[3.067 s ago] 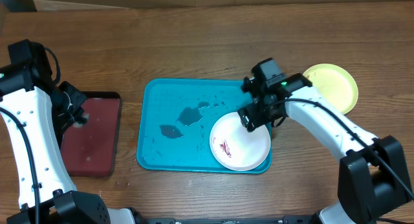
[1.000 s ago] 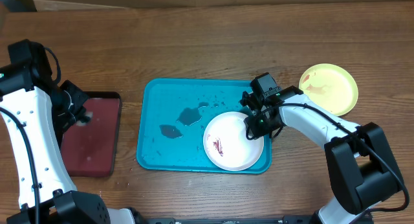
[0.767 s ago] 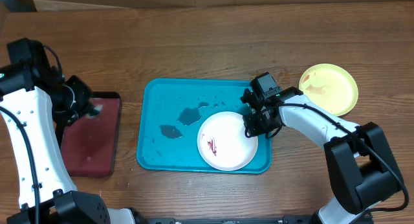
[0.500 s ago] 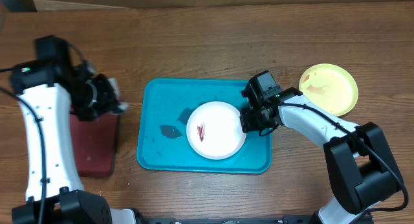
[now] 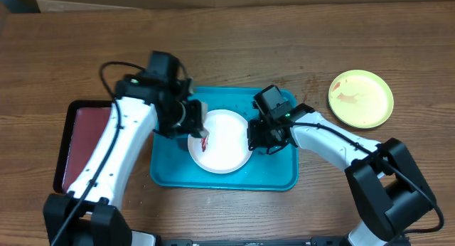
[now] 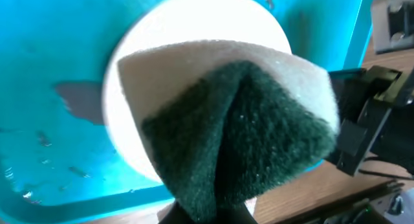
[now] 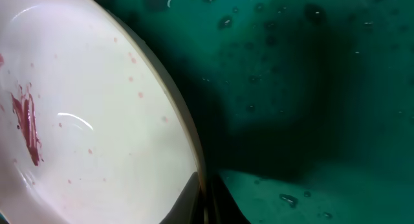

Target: Clean dirty plates on tray and stack at the side

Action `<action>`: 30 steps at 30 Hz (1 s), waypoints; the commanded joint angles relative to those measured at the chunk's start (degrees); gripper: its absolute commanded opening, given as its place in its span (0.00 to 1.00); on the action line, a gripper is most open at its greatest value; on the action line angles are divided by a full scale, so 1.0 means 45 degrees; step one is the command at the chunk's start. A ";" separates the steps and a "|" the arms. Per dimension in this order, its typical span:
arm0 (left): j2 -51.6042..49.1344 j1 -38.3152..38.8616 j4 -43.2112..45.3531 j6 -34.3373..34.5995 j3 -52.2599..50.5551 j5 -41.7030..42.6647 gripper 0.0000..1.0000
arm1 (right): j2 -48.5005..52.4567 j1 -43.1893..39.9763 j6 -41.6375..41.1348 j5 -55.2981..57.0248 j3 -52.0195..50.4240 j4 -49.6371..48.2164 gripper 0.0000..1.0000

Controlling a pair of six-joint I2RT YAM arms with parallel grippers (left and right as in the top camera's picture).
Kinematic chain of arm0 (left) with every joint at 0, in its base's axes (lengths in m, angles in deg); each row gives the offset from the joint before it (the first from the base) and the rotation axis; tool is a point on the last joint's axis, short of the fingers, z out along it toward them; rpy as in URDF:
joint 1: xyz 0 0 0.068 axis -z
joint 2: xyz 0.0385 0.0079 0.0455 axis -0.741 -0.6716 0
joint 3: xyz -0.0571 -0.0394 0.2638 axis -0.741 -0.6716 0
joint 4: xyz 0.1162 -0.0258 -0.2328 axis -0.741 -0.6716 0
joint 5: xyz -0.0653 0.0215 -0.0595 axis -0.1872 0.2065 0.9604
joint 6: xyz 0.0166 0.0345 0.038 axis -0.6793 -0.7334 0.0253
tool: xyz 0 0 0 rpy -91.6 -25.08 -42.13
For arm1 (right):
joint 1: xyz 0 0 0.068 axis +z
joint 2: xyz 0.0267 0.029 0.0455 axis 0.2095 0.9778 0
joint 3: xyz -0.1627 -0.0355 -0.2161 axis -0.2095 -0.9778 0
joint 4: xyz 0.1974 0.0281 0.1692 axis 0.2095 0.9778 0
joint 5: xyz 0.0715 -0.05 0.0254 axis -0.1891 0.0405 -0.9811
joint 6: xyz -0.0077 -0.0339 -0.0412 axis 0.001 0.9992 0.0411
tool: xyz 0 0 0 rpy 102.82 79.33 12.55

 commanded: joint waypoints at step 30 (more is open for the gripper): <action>-0.4959 0.0782 0.2875 0.4396 -0.1967 -0.2565 0.04 | 0.0029 0.0287 -0.0461 0.0801 -0.0073 0.0005 0.04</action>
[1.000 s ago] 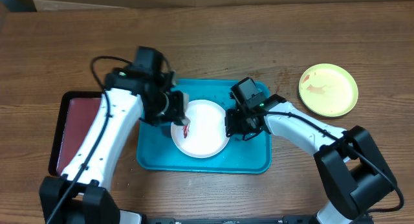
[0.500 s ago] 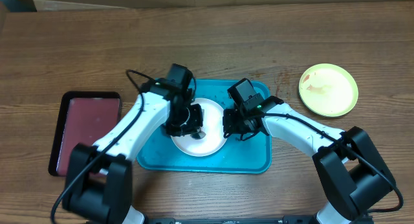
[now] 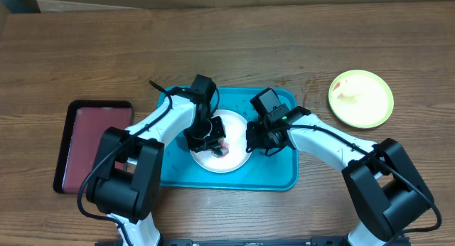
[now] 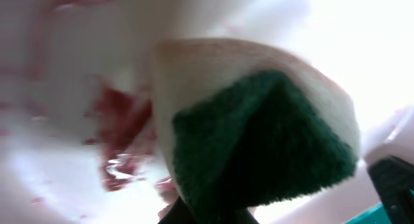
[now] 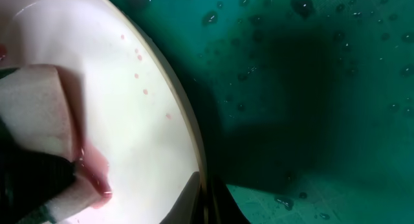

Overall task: Clean dirty plates on tray and stack at the side
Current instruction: 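Scrub the white plate with the sponge while right gripper holds it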

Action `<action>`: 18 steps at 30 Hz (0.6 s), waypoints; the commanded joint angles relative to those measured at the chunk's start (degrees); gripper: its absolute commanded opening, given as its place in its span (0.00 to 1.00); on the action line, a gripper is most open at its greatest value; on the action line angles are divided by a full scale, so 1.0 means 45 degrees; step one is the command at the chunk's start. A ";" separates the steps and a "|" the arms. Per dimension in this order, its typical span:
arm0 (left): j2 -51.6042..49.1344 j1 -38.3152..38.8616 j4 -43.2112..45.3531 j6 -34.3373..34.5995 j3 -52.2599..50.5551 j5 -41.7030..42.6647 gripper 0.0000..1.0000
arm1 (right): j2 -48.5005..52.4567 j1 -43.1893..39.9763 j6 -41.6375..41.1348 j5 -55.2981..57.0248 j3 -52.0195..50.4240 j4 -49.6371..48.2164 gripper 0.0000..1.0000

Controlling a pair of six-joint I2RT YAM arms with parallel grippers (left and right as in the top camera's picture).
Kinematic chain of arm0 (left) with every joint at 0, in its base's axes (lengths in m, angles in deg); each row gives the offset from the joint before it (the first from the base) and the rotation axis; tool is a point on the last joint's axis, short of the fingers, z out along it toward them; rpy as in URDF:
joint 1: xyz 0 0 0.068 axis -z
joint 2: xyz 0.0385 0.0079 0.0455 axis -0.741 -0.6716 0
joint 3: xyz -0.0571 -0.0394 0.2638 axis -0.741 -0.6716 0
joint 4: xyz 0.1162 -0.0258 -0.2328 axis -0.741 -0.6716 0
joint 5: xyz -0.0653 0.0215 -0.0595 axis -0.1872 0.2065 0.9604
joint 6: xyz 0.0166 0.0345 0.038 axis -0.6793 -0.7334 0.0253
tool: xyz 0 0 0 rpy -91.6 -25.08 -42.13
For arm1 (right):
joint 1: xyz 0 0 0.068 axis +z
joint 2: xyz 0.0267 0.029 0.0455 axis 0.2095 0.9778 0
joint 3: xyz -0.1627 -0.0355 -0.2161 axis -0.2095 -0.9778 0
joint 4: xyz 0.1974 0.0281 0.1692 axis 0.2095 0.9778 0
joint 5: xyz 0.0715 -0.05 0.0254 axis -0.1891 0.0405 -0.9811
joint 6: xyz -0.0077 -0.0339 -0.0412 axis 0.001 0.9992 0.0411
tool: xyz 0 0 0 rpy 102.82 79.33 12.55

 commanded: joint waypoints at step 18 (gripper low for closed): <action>-0.0738 -0.2055 -0.2307 -0.3308 0.2433 0.1360 0.04 | -0.0039 0.0039 0.0039 0.0447 0.0044 0.0126 0.04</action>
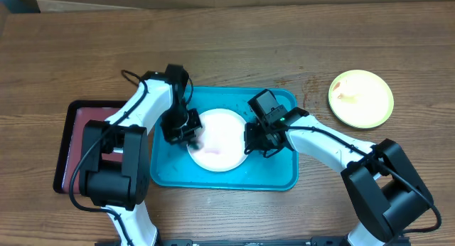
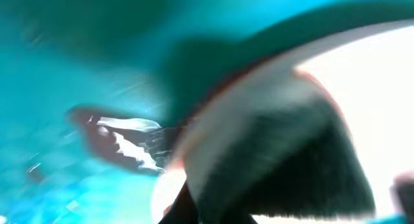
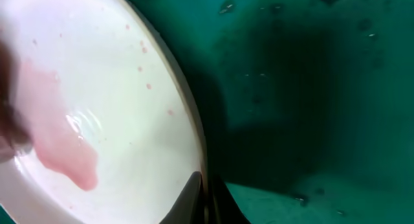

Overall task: Clean dirty plates on tray and stack at the side
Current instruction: 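Scrub the white plate with the sponge while right gripper holds it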

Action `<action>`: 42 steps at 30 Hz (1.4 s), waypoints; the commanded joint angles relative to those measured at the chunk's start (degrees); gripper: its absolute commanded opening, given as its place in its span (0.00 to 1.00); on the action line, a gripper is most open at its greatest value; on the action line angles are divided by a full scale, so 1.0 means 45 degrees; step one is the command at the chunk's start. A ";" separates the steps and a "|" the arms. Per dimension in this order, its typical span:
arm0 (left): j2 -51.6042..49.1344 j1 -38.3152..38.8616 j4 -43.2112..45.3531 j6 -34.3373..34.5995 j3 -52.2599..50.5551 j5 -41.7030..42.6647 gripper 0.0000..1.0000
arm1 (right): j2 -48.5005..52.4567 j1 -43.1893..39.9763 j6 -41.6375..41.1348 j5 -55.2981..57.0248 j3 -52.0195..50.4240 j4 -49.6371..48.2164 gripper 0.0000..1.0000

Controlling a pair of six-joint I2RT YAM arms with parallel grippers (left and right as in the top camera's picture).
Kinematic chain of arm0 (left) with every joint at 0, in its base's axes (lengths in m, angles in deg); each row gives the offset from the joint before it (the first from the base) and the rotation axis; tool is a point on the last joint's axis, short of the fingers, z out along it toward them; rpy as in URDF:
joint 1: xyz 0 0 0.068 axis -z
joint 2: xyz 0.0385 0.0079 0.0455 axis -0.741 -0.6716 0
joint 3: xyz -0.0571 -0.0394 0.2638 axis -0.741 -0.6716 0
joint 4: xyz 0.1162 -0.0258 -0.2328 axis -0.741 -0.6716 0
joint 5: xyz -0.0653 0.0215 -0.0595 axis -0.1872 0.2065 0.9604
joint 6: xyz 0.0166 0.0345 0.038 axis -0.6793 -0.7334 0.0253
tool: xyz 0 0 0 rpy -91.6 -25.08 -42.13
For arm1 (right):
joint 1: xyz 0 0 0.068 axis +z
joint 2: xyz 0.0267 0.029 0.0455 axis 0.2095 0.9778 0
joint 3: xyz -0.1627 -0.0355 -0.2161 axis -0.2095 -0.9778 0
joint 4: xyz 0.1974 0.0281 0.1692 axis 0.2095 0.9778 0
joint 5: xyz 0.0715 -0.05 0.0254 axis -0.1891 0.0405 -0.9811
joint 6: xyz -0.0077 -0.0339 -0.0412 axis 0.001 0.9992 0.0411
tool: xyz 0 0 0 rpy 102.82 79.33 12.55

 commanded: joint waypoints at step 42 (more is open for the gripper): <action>-0.0160 0.2322 0.3002 0.2599 -0.2118 -0.2181 0.04 | -0.0039 -0.0112 0.0107 0.0427 0.0029 0.0180 0.04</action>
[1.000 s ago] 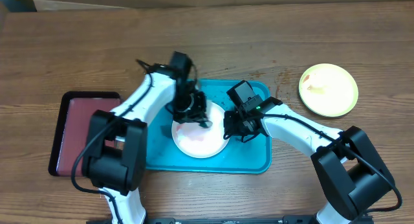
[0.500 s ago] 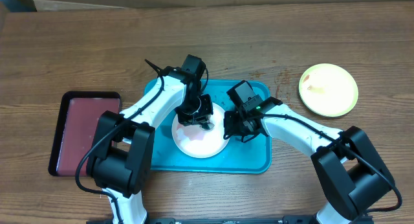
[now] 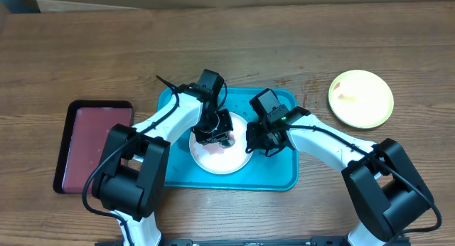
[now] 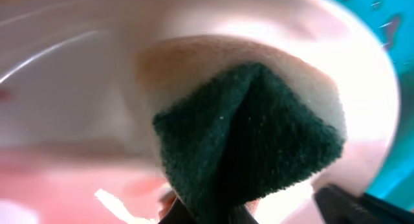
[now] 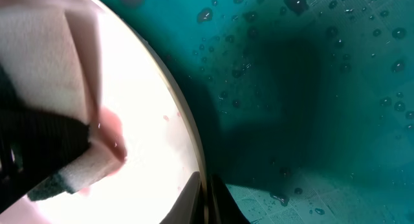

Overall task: Clean dirty plates on tray and stack at the side
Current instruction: 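Scrub the white plate with the sponge while right gripper holds it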

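A white plate (image 3: pixel 222 159) lies on the blue tray (image 3: pixel 274 176), smeared with pink liquid (image 4: pixel 58 185). My left gripper (image 3: pixel 215 134) is shut on a sponge (image 4: pixel 252 130), cream with a dark green pad, pressed on the plate's upper middle. The sponge (image 5: pixel 48 88) also shows in the right wrist view, on the plate (image 5: pixel 155 120). My right gripper (image 5: pixel 206 188) is shut on the plate's right rim, one finger inside and one outside.
A yellow-green plate (image 3: pixel 361 98) with a reddish stain lies on the wooden table at the far right. A black tray (image 3: pixel 92 143) with a dark red floor sits at the left. Water drops dot the blue tray (image 5: pixel 310 88).
The left gripper with the sponge has moved from the plate's left edge to its upper middle. The pink puddle has spread thin. The right gripper still pinches the rim.
At first the sponge hung above the plate's left side, beside a red streak. Then it pressed on the plate's middle, smearing the red. Then it was at the left rim, leaving a pink puddle. Now it is back on the plate. The right gripper held the rim throughout.
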Action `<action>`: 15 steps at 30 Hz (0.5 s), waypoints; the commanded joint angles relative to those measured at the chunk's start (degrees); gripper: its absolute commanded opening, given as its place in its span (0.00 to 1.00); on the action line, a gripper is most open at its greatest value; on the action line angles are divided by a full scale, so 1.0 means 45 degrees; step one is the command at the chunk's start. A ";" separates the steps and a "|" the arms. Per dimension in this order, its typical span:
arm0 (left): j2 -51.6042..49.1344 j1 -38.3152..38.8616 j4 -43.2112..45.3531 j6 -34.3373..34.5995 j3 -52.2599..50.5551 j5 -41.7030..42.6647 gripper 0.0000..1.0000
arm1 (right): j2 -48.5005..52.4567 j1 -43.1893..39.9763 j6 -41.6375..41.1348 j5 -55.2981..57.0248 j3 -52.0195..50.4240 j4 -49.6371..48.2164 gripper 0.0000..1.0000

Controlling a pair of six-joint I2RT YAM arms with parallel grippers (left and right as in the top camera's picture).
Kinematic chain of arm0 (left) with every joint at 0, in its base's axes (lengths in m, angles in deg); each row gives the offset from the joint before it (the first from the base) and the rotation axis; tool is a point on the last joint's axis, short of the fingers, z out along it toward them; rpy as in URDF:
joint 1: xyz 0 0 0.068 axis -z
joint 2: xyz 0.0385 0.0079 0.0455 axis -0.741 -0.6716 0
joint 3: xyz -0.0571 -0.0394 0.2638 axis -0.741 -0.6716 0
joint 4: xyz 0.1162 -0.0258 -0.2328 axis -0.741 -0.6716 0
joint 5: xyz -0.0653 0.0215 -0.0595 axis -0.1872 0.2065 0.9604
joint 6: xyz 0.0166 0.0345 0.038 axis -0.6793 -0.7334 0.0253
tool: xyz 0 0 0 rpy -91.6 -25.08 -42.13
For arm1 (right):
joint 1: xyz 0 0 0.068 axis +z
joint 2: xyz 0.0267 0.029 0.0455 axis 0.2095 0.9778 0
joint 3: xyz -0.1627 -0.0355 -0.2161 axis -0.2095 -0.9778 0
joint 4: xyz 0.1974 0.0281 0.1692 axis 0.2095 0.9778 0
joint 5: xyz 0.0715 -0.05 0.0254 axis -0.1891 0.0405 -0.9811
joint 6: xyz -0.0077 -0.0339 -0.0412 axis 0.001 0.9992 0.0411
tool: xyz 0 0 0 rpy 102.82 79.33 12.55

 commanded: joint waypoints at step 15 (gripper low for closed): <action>-0.0437 -0.2934 -0.6159 -0.0248 0.3483 -0.5348 0.04 | -0.0039 -0.0034 0.0078 0.0612 0.0029 -0.0053 0.04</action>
